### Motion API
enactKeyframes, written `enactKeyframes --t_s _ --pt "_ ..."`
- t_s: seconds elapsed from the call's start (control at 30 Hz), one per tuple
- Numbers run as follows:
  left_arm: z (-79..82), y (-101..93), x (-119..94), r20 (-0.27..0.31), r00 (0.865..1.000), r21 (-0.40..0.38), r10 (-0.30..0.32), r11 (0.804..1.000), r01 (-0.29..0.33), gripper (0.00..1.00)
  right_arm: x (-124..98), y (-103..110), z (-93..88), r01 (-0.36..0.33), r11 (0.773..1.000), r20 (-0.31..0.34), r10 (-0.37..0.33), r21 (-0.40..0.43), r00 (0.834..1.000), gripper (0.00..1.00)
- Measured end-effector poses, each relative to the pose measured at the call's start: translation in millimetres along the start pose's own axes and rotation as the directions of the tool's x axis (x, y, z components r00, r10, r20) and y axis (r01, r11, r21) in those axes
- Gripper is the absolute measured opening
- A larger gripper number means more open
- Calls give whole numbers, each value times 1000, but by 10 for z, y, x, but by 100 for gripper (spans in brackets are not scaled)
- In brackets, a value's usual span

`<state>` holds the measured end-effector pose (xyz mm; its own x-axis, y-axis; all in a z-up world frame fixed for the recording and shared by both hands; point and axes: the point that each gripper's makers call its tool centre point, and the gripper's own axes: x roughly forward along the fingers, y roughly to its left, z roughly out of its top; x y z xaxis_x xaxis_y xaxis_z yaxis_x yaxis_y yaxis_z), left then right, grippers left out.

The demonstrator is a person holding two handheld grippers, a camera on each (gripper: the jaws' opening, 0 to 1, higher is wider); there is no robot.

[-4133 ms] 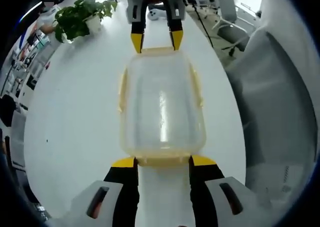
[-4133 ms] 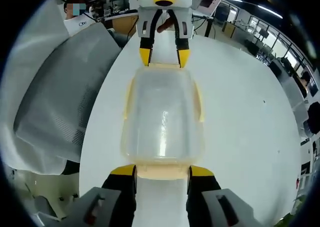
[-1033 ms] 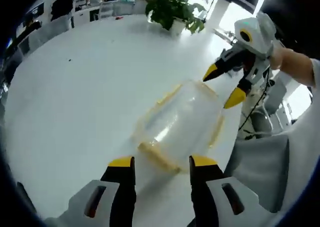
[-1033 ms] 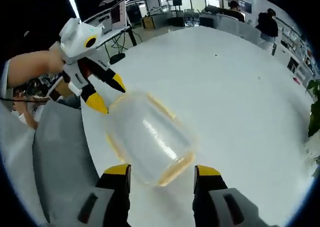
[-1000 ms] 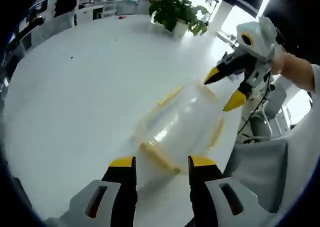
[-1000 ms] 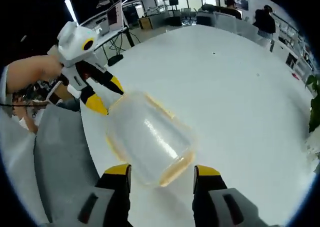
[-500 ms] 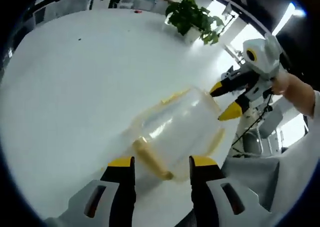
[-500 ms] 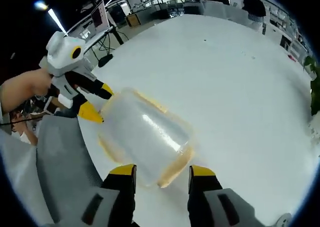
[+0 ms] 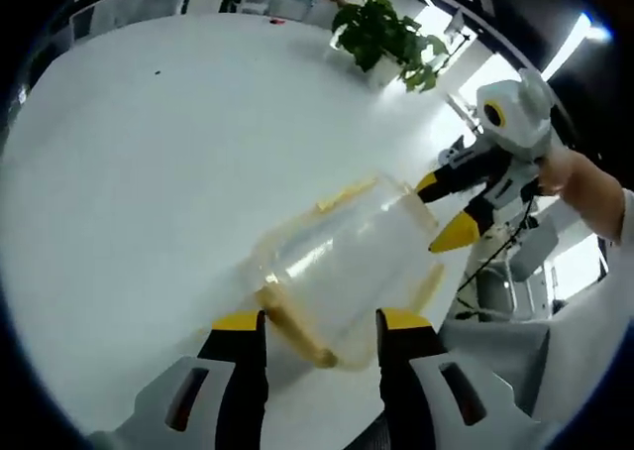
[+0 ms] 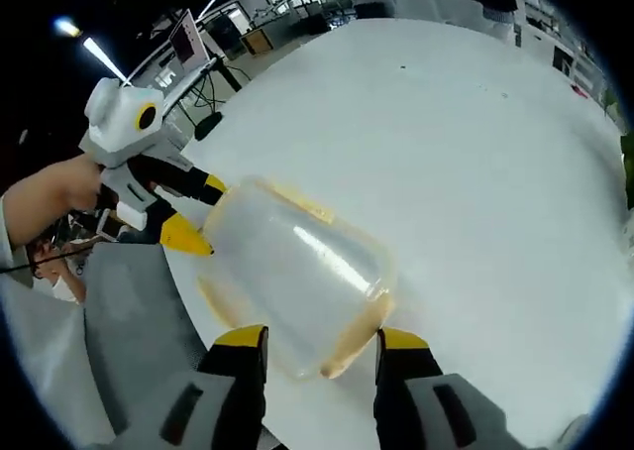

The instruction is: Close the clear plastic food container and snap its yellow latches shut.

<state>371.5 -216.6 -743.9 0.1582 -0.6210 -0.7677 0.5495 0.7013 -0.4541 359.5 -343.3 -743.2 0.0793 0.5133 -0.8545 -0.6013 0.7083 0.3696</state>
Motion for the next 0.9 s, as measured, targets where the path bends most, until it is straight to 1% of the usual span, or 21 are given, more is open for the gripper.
enactKeyframes --t_s 0.1,0.13,0.2,0.37,0.4,0.43,0.47,0.5,0.53,0.6,0.63,0.67,0.7,0.73,0.8,0.9 --pt "7 -5 4 5 1000 -4 0 1000 0 43 7 12 6 8 1000 -7 -8 -2 1000 41" --pt "-11 -3 18 -2 1000 -26 1 1000 -1 42 14 28 6 11 1000 -5 -11 -7 1000 42" --pt "-9 -2 19 2 1000 -11 -1 1000 1 42 19 27 10 16 1000 -8 -16 -6 1000 42" --pt "-4 -11 32 -6 1000 -13 -3 1000 3 40 28 26 12 22 1000 -2 -22 -10 1000 42" --pt "-4 -25 32 -4 1000 -69 -8 998 8 39 35 26 18 19 1000 -4 -19 -3 1000 42" --pt "26 -8 51 19 1000 -104 -11 995 13 37 44 36 22 17 1000 -11 -18 -12 1000 42" --pt "95 -81 63 51 996 -72 -70 995 74 36 42 44 30 17 1000 -15 -17 -15 1000 42" --pt "57 -42 42 32 999 -86 -28 996 31 35 89 102 18 12 1000 -29 -12 -4 1000 42" --pt "32 -55 26 15 1000 -92 -27 995 28 35 104 122 28 13 1000 -26 -13 -6 1000 42" --pt "29 -56 18 27 999 -88 -25 996 27 35 74 92 20 12 1000 -13 -12 1 1000 41" --pt "34 -51 6 27 999 -88 -23 996 25 34 86 113 -37 -26 998 -15 27 65 1000 41" --pt "43 -41 20 26 999 -87 -22 996 24 35 88 58 -32 -22 998 -3 22 54 1000 41" --pt "55 -33 15 30 1000 -81 -8 997 10 35 85 98 -38 -17 997 -11 18 70 1000 41" --pt "74 -23 24 36 999 -90 7 996 -3 35 86 101 -28 -11 998 -4 12 69 1000 42" --pt "81 -17 32 32 999 -74 7 997 -5 36 72 111 -35 -9 997 5 9 72 1000 42" --pt "64 -8 15 43 999 -66 0 998 3 37 78 99 -26 -13 997 21 11 77 1000 42"
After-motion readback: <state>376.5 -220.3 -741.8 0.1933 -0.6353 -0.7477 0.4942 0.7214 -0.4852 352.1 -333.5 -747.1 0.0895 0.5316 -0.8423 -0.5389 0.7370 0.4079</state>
